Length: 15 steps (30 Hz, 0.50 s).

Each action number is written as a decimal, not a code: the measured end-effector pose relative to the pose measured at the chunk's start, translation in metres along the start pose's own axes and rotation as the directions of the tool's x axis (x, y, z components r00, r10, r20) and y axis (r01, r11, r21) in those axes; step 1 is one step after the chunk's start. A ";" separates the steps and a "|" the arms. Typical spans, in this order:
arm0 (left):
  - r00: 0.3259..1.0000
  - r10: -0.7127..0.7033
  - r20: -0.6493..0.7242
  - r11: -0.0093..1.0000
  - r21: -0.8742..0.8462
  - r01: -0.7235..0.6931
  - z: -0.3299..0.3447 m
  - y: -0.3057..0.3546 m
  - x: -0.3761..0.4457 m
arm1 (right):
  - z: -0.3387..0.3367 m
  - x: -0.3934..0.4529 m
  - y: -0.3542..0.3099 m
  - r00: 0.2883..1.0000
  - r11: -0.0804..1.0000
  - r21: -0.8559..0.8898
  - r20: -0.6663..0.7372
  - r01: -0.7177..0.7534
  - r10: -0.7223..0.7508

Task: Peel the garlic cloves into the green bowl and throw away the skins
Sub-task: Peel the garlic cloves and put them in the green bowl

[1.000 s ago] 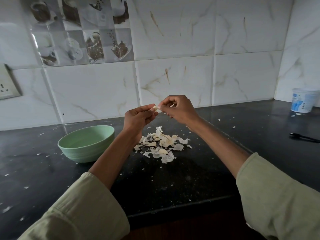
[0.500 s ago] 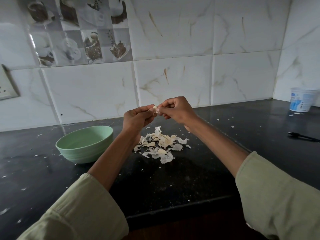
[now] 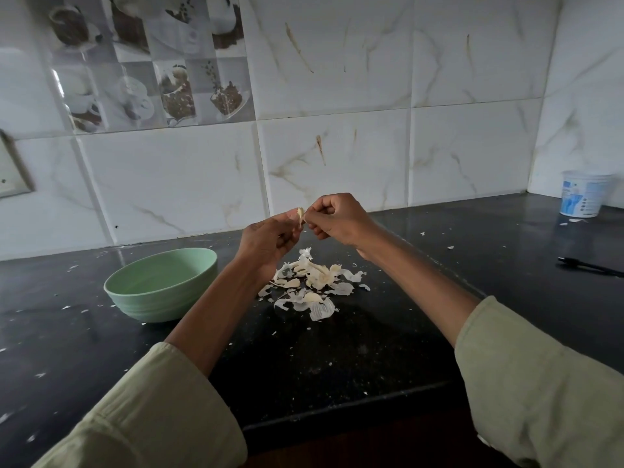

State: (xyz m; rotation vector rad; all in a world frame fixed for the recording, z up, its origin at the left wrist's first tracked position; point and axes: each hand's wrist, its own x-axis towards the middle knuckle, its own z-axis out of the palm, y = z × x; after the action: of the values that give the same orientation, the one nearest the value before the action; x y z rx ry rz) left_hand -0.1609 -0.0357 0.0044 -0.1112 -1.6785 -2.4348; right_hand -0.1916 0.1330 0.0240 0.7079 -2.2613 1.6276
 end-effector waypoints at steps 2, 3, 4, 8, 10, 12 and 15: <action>1.000 0.015 -0.005 1.000 0.013 -0.015 0.000 0.000 -0.001 | 0.001 0.000 0.001 0.999 0.997 -0.059 -0.030 0.042 -0.044; 1.000 0.024 -0.003 0.999 0.024 -0.024 0.001 0.000 -0.001 | 0.002 0.000 0.002 0.997 0.995 -0.082 -0.043 0.059 -0.063; 0.999 0.035 0.000 0.999 0.040 -0.035 0.001 0.000 -0.001 | 0.003 0.000 0.002 0.996 0.993 -0.092 -0.044 0.069 -0.074; 0.997 0.081 -0.018 0.992 0.101 -0.079 0.003 0.001 -0.003 | 0.006 -0.001 0.001 0.996 0.990 -0.106 0.001 0.088 -0.088; 0.995 0.100 -0.024 0.988 0.120 -0.096 0.004 0.001 -0.004 | 0.006 0.000 0.002 0.996 0.989 -0.112 0.002 0.092 -0.093; 0.991 0.130 -0.026 0.979 0.163 -0.124 0.004 0.000 -0.004 | 0.006 0.000 0.002 0.994 0.985 -0.137 0.007 0.107 -0.107; 0.983 0.183 -0.033 0.955 0.244 -0.169 0.004 -0.002 -0.003 | 0.007 0.001 0.004 0.989 0.970 -0.196 0.029 0.146 -0.143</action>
State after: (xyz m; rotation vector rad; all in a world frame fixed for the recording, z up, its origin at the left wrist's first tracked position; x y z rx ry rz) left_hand -0.1585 -0.0305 0.0036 -0.1519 -1.8382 -2.0717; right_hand -0.1944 0.1275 0.0190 0.8138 -2.2823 1.3141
